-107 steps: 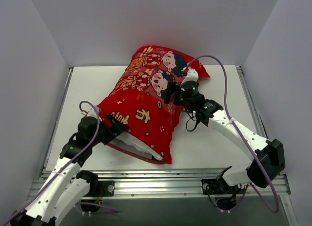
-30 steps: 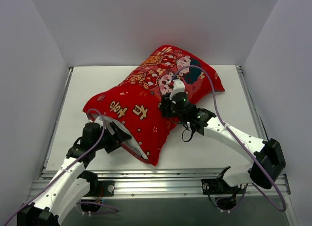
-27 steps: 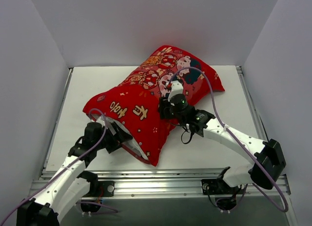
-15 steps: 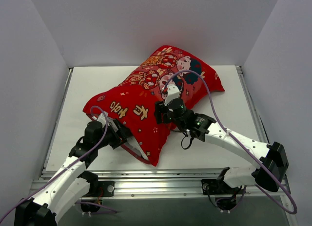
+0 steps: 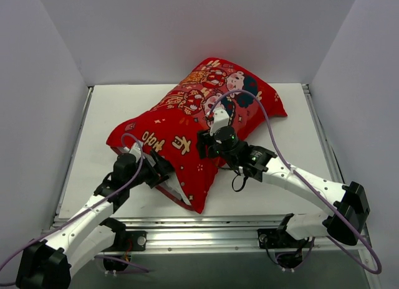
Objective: Remove the pillowcase from the pillow
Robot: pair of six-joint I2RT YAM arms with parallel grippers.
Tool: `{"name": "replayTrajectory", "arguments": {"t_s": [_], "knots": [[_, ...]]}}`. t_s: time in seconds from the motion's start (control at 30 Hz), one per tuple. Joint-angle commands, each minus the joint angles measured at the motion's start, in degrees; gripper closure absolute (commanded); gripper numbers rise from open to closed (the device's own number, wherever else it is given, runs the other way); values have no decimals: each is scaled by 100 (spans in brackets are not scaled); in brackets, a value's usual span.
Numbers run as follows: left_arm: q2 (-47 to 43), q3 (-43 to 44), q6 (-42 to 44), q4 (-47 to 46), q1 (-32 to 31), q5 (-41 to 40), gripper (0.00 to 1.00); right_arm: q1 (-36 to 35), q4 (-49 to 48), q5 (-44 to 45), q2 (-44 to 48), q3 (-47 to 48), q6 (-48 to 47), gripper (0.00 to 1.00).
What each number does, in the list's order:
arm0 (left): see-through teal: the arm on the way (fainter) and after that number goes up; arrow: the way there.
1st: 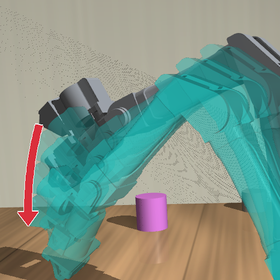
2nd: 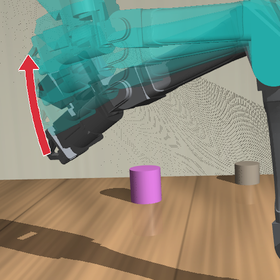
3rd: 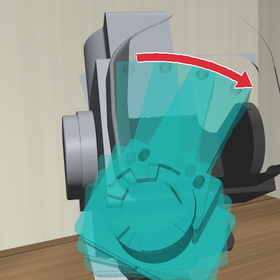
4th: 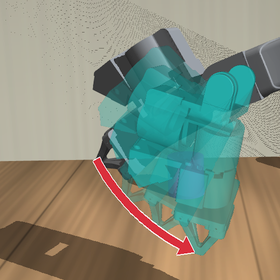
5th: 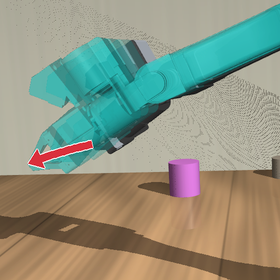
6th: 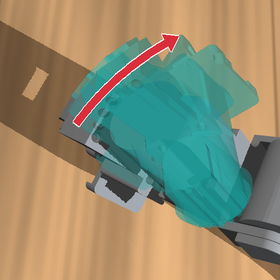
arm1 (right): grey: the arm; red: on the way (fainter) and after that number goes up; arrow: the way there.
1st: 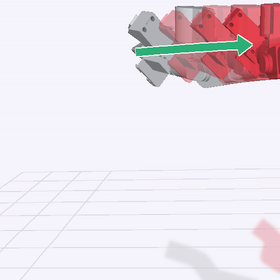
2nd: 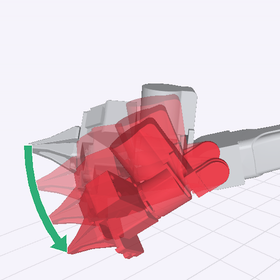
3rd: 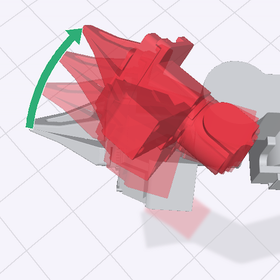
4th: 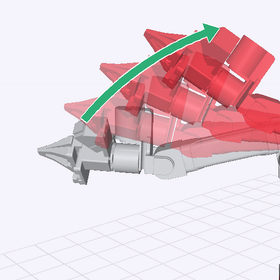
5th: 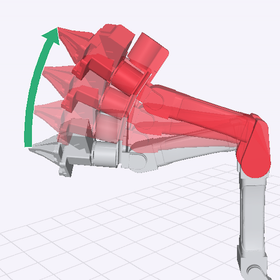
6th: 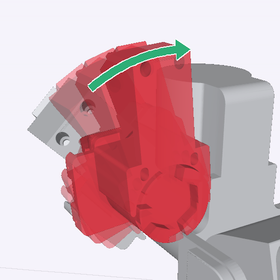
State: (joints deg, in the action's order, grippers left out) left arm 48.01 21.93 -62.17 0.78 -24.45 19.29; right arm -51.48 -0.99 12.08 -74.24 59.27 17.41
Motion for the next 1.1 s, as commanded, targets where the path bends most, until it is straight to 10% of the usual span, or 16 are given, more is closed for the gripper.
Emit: {"name": "replayTrajectory", "arguments": {"t_s": [0.0,0.4,0.73,1.07], "knots": [[287,100,47,-113,-174,-127,6,-55,-24,128,190,-3,-106,43],[1043,109,-163,-499,-605,-812,0,-230,-164,-91,199,-319,-124,40],[877,302,-137,-693,-702,-892,95,-977,-366,128,234,-723,105,37],[201,1014,196,379,-746,-1111,98,-1689,-226,892,-187,-522,140,35]]}}
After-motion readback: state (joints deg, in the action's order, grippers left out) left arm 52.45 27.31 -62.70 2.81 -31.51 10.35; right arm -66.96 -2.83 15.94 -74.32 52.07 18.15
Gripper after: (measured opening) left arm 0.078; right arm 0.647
